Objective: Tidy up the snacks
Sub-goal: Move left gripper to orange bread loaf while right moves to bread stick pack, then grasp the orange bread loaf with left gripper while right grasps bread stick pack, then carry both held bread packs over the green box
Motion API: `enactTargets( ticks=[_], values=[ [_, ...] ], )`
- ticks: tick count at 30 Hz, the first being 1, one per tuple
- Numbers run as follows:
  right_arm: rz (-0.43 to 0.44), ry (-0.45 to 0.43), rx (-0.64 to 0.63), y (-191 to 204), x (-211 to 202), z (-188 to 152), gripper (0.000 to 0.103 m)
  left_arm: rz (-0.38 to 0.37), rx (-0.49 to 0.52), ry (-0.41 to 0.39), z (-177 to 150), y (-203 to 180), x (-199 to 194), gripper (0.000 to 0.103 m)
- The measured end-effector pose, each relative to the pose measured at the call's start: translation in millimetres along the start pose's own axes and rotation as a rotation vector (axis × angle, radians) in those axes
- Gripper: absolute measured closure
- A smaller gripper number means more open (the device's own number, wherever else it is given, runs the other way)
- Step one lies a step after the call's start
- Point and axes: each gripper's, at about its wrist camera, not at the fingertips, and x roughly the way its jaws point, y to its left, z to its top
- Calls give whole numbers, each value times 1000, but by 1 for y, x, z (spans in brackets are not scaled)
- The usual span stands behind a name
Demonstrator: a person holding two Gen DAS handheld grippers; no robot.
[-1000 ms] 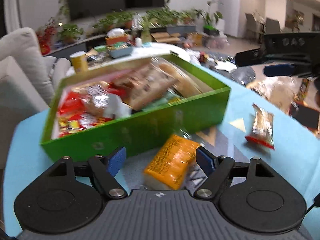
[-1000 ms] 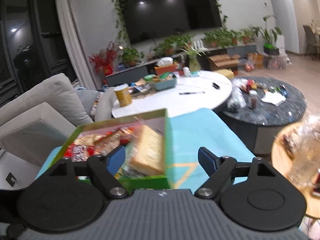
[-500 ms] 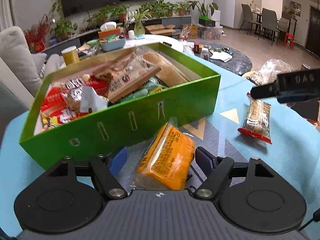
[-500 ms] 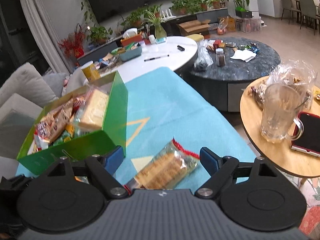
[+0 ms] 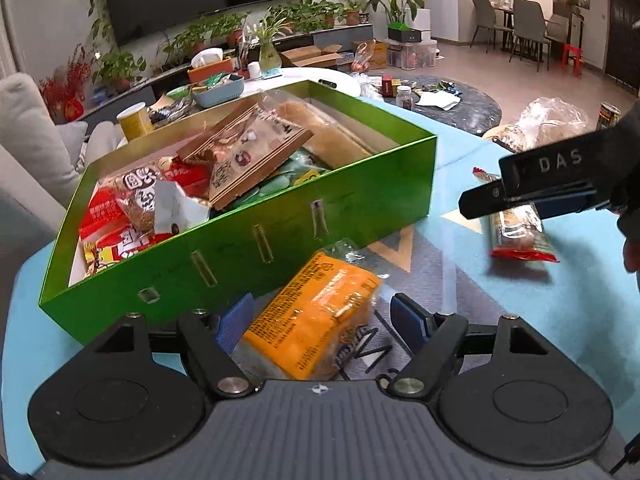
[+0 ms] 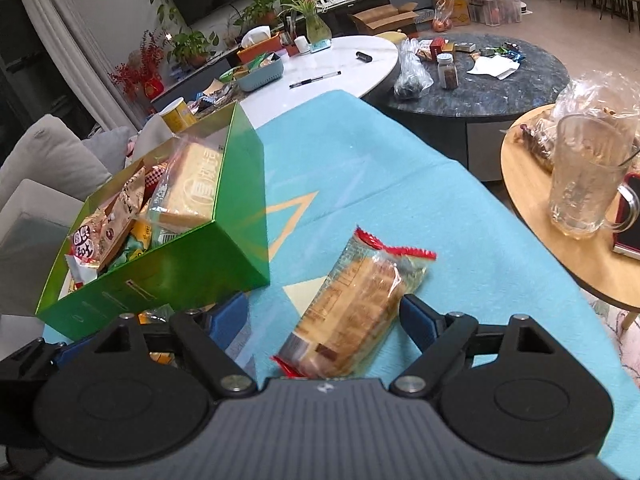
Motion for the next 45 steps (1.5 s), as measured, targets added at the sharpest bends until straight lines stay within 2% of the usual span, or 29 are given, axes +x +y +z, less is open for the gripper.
enactTargets(
  ticks=[6, 8, 11, 17, 19, 25, 35, 45],
  values=[
    [-28, -28, -94, 11, 3, -5, 29, -6, -21, 17, -2, 6, 8, 30],
    [-43, -41, -139, 14, 3, -9, 29, -4, -24, 17, -4, 6, 9, 33],
    [-60, -61, -164, 13, 1, -12, 30, 7, -15, 6, -5, 4, 7, 40],
    [4, -53, -132, 8, -7, -14, 30, 18, 2, -13, -14, -4, -7, 52],
    [32, -49, -129, 10, -12, -17, 31, 10, -13, -19, -17, -4, -14, 61],
    [82, -97, -175, 25, -45, -25, 31, 13, -49, -37, -27, -6, -40, 62],
    [156, -155, -206, 38, -87, -34, 31, 32, -95, -109, -36, -6, -93, 62],
    [220, -231, -240, 59, -111, -15, 31, 87, -86, -214, -6, 7, -127, 61]
  ],
)
